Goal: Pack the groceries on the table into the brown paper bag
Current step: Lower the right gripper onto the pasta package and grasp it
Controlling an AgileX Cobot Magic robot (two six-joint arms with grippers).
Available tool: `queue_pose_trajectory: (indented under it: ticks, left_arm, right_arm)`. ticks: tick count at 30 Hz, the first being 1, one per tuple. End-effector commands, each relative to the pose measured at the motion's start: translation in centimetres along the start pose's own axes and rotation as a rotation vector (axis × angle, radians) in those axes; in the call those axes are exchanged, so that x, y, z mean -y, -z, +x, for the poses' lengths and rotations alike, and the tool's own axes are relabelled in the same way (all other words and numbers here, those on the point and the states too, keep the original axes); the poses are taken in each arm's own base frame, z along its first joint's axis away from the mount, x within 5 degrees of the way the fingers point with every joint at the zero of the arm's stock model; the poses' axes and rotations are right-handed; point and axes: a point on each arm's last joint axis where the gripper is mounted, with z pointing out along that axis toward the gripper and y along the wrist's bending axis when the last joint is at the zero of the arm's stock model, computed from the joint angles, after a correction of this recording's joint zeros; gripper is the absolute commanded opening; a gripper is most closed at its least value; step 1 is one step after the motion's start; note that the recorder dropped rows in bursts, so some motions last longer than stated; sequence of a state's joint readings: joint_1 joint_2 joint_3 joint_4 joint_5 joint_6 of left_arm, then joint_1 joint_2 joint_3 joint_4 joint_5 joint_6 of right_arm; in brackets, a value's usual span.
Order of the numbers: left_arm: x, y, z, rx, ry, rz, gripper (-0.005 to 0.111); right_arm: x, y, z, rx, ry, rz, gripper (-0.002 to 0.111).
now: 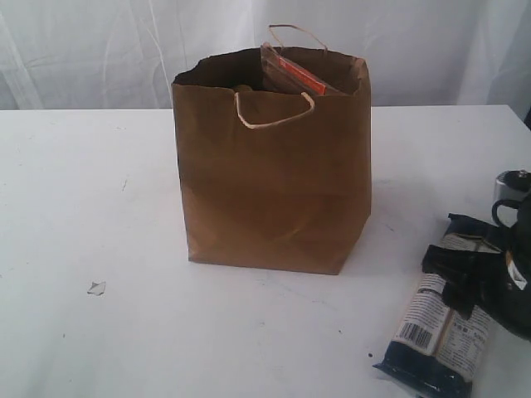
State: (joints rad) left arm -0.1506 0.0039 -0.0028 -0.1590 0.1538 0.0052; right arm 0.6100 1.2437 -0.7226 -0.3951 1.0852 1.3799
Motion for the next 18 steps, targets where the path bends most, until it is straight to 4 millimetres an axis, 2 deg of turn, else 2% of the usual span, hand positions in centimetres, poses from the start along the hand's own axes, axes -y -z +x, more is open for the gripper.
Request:
queue_pose_trajectory:
  ticks: [1,8,16,18]
  left_arm:
    - [0.01,0.00,0.11,-0.003,0.004,0.000,0.053]
    - [0.01,0.00,0.11,-0.003,0.004,0.000,0.053]
    - [0.01,0.00,0.11,-0.003,0.004,0.000,0.053]
    - [0.01,0.00,0.11,-0.003,0.004,0.000,0.053]
  right_arm:
    - [-0.79,-0.96,-0.21,0.015,0.016,-0.018,0.072]
    - [-1.71,-0.87,-0.75,0.076,0.036,-0.118,0.072]
    - [-1.70,-0.97,-0.86,0.089,0.038,-0.107,0.073]
    - [-1.71,-1.41,-0.92,0.083,0.013,-0.069,0.076]
